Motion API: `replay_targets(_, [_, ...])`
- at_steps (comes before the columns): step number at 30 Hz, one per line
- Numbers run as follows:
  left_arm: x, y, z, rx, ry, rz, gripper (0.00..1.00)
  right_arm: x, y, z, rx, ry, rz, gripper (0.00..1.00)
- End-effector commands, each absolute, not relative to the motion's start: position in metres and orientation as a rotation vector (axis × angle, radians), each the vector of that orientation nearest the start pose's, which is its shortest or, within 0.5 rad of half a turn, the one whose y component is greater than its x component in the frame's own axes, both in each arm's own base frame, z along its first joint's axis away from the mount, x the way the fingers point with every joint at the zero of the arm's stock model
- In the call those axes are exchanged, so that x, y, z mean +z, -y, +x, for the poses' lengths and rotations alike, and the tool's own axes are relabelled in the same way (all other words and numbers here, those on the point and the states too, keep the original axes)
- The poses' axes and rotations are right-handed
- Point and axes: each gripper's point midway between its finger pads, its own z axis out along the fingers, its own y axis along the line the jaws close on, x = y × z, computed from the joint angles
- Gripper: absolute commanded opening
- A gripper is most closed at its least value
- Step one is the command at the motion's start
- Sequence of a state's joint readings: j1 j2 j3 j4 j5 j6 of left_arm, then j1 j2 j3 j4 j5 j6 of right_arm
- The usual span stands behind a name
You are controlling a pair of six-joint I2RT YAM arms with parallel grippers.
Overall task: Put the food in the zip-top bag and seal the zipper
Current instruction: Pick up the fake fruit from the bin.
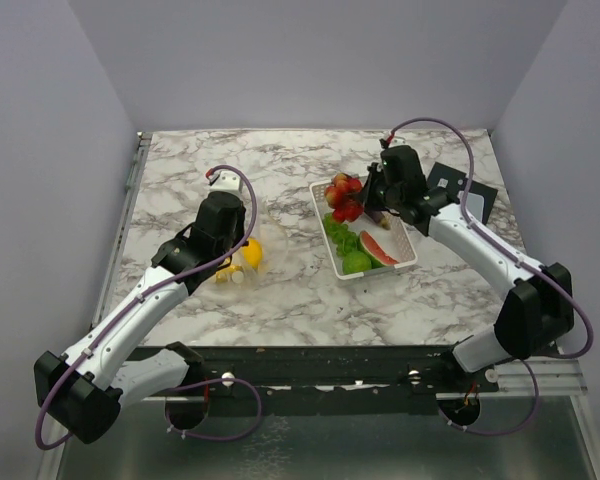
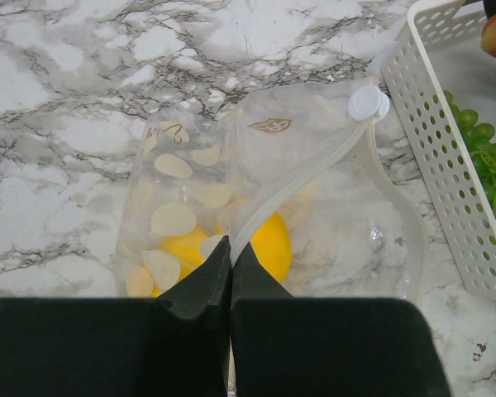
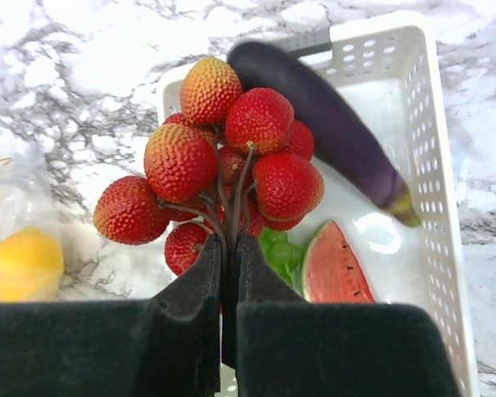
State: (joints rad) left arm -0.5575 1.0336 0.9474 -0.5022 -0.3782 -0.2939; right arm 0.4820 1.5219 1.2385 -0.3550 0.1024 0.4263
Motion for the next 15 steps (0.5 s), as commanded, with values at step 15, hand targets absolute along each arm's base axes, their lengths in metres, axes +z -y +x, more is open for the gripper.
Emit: replay_targets(15, [0.211,0.118,0.294,-0.094,-2.106,0.059,0.0,0.278,-0.231,0.315,0.682,-2.075,-0.292,0.01])
